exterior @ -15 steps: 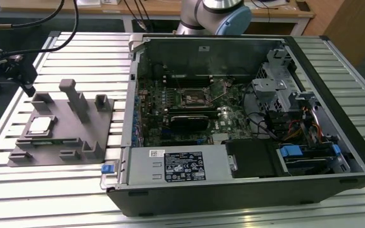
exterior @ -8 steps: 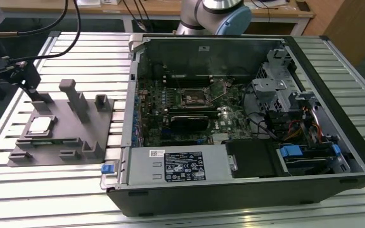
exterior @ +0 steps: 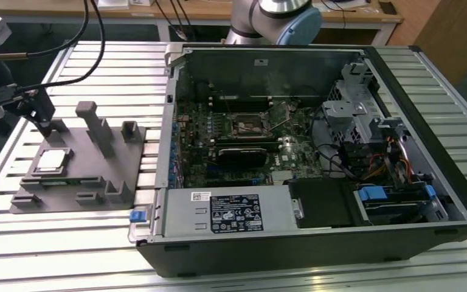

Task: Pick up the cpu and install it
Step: 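Pick up the cpu and move it towards the insertion slot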

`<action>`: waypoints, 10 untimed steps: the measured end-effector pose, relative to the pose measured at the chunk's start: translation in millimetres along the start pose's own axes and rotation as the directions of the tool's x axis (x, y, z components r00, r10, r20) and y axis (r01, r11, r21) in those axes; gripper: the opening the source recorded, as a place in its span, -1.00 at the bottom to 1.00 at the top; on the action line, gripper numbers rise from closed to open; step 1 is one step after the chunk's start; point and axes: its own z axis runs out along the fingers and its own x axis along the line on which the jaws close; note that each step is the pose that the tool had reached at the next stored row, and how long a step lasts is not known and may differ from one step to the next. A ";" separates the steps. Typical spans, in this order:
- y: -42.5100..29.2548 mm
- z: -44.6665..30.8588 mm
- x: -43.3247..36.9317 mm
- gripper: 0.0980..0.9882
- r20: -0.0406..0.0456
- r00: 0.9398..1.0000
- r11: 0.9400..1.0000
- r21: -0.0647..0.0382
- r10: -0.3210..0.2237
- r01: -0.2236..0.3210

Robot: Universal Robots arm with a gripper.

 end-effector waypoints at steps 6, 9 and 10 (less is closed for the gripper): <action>-1.2 10.8 -0.2 0.49 0.000 1.000 1.000 0.000 -0.001 0.001; -1.7 16.4 -0.2 0.49 0.000 1.000 1.000 0.000 -0.001 0.001; -2.0 18.2 -0.3 0.49 0.000 1.000 1.000 0.000 -0.003 0.003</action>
